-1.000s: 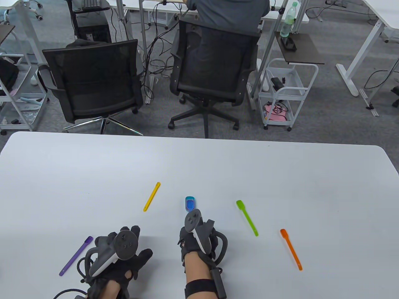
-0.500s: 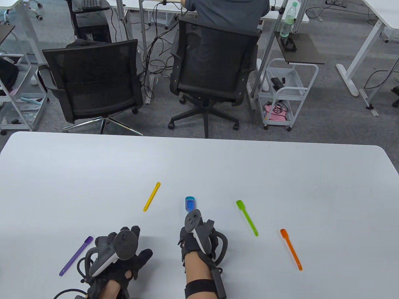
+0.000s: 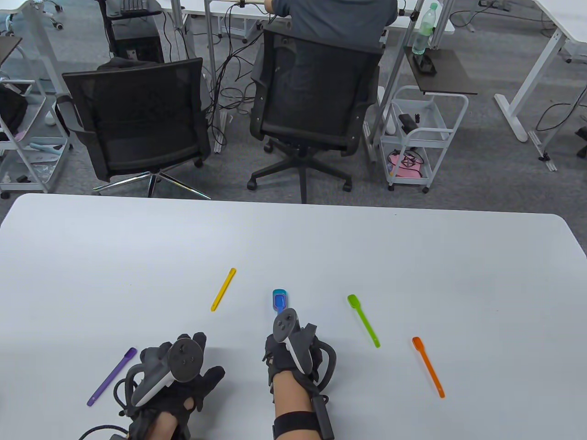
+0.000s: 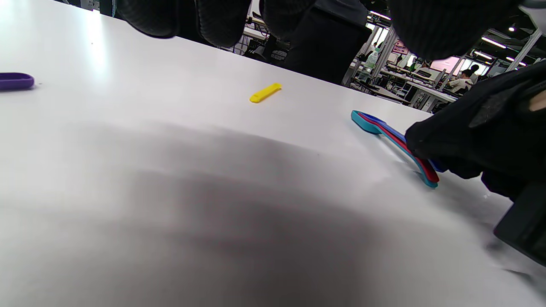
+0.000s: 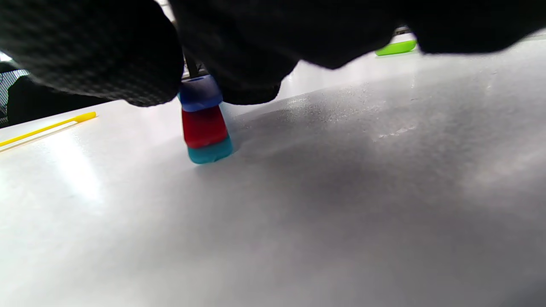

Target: Nest measuring spoons

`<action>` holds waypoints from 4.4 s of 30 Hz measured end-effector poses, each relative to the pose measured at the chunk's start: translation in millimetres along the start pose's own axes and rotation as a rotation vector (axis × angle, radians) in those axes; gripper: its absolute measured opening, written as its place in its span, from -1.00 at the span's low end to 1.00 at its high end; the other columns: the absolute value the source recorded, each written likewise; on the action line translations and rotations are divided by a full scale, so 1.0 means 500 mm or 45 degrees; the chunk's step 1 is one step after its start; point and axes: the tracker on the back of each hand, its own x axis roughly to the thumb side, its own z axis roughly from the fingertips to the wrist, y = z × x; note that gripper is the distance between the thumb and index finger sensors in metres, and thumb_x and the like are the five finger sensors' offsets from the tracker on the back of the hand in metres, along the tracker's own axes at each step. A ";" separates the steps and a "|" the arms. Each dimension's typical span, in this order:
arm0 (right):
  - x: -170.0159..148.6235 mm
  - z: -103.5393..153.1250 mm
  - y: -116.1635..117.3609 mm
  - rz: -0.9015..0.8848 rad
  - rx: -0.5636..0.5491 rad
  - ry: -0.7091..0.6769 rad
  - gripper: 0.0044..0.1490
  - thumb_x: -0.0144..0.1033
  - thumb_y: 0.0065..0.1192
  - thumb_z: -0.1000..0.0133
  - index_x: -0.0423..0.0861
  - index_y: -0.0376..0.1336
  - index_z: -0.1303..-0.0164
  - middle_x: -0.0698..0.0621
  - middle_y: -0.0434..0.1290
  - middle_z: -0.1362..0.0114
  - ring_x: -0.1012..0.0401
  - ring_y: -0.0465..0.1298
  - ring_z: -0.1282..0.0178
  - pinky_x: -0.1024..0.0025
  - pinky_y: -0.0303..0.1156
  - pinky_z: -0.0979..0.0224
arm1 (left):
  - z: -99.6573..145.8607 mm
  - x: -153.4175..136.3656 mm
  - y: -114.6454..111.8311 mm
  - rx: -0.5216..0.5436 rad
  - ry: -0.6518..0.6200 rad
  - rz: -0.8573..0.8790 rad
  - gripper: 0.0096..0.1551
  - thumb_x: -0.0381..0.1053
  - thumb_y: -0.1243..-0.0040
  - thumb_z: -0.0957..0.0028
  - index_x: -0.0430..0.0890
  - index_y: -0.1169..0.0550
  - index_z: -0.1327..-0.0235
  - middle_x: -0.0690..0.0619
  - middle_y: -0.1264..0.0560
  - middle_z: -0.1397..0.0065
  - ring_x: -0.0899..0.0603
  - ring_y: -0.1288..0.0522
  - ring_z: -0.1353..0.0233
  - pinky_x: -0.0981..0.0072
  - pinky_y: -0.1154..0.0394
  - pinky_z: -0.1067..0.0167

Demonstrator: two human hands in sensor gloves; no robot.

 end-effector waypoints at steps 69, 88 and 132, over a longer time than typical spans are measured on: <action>-0.324 -0.057 -0.192 -0.146 -0.129 -0.203 0.19 0.42 0.35 0.10 -0.17 0.14 -0.52 -0.03 0.49 -0.06 0.14 0.49 0.28 -0.05 0.50 0.01 | 0.001 -0.003 0.000 0.009 0.022 -0.028 0.21 0.50 -0.17 -0.02 -0.11 -0.12 -0.80 -0.29 -0.09 -0.80 -0.63 -0.08 -0.71 -0.70 0.16 -0.38; -0.374 -0.184 -0.106 0.113 0.078 -0.074 0.12 0.34 0.51 0.17 -0.17 0.27 -0.42 0.08 0.55 0.14 0.25 0.48 0.46 0.12 0.57 0.24 | 0.004 -0.011 0.009 0.042 0.058 -0.042 0.21 0.50 -0.16 -0.02 -0.11 -0.12 -0.80 -0.30 -0.09 -0.80 -0.63 -0.08 -0.71 -0.70 0.16 -0.38; -0.327 -0.197 -0.081 0.220 0.096 -0.062 -0.27 0.16 0.57 0.14 -0.20 0.53 0.05 0.21 0.61 0.39 0.34 0.51 0.68 0.24 0.63 0.46 | 0.002 -0.009 0.011 0.041 0.045 -0.057 0.21 0.50 -0.16 -0.02 -0.11 -0.12 -0.80 -0.30 -0.10 -0.80 -0.64 -0.09 -0.71 -0.68 0.11 -0.39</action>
